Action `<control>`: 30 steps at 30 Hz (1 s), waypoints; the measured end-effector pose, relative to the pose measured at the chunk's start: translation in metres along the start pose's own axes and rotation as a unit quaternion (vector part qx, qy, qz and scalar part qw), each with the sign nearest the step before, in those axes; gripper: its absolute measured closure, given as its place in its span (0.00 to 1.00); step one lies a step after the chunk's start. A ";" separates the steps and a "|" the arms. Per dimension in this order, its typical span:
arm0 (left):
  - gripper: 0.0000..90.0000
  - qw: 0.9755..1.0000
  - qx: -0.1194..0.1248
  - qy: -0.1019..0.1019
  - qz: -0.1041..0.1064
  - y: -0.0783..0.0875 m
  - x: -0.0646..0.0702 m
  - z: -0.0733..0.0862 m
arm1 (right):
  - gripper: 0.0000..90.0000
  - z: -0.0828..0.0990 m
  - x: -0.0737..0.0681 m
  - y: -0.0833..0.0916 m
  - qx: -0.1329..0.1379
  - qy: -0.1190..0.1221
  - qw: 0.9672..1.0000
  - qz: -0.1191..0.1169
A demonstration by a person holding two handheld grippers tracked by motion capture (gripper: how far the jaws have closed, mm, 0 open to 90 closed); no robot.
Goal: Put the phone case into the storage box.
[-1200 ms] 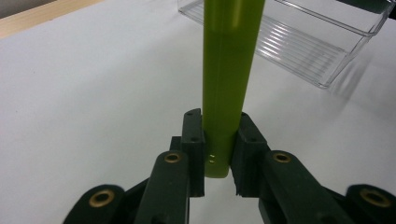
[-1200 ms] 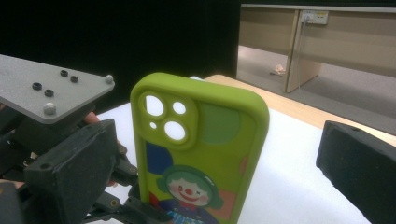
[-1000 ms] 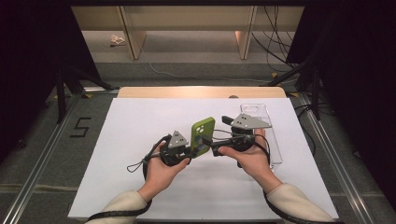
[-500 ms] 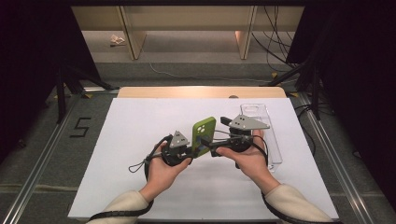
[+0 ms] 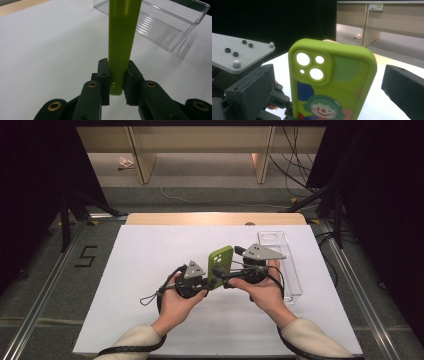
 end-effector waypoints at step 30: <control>0.86 1.000 -0.001 -0.003 0.003 -0.003 0.009 -0.002 | 0.04 0.000 0.002 -0.005 0.000 -0.008 1.000 0.030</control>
Point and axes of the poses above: each handheld gripper's, and its own axes: y roughly backward along the jaws, z roughly out of its underside, x roughly to its right, the point moved 6 cm from there along -y, roughly forward along the jaws, and after that the axes turned 9 degrees about -x, right-handed, at the moved point
